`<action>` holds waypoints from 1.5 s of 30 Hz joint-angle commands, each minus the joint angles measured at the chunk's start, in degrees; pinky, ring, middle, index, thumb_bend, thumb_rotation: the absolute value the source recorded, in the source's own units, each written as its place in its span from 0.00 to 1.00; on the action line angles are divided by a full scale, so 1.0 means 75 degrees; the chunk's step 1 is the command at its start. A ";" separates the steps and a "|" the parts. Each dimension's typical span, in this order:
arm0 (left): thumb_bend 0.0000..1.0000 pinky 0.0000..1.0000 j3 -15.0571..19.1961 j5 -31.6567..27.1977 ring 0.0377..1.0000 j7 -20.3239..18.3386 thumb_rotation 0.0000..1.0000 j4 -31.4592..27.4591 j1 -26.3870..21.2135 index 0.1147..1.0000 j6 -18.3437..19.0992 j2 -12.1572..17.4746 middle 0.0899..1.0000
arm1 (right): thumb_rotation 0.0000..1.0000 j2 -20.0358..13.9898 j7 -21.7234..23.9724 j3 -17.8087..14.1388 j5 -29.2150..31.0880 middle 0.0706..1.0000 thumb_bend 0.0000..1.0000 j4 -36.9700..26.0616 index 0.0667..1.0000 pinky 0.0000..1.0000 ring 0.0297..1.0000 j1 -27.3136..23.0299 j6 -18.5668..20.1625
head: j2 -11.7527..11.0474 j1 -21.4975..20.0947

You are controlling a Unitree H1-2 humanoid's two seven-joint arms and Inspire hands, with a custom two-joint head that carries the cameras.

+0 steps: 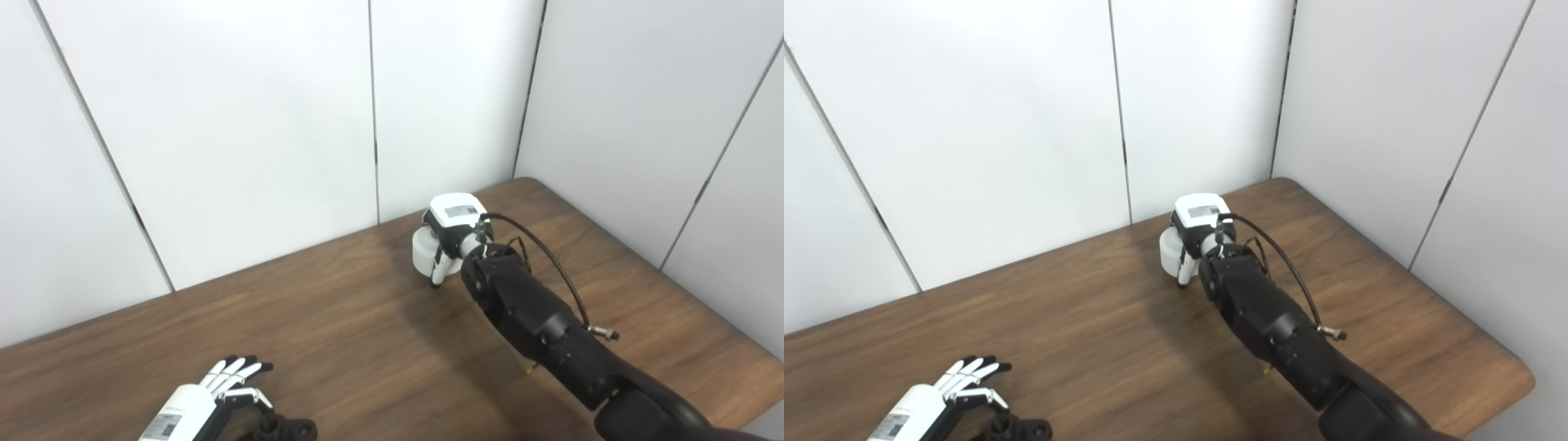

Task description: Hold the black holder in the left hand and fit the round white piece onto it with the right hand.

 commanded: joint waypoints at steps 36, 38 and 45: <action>0.52 0.95 -0.0640 0.1009 0.99 -0.1149 0.07 0.0265 0.0226 0.42 0.1813 -0.0574 0.93 | 0.14 -0.0516 0.1054 -0.0241 0.1549 0.71 0.53 -0.4782 0.44 0.69 0.75 0.1169 -0.2030 | 0.1605 0.4922; 0.52 0.95 -0.0634 0.0995 0.99 -0.1117 0.07 0.0376 0.0158 0.42 0.1836 -0.0657 0.93 | 0.14 -0.0500 0.1187 -0.0220 0.1598 0.71 0.53 -0.4854 0.44 0.67 0.75 0.1147 -0.2117 | 0.1668 0.5041; 0.52 0.94 -0.0701 0.1090 0.99 -0.1054 0.07 0.0659 -0.0089 0.42 0.2000 -0.0890 0.94 | 0.14 -0.0384 0.1800 -0.0234 0.1975 0.72 0.53 -0.5255 0.44 0.69 0.76 0.1114 -0.2102 | 0.1909 0.5457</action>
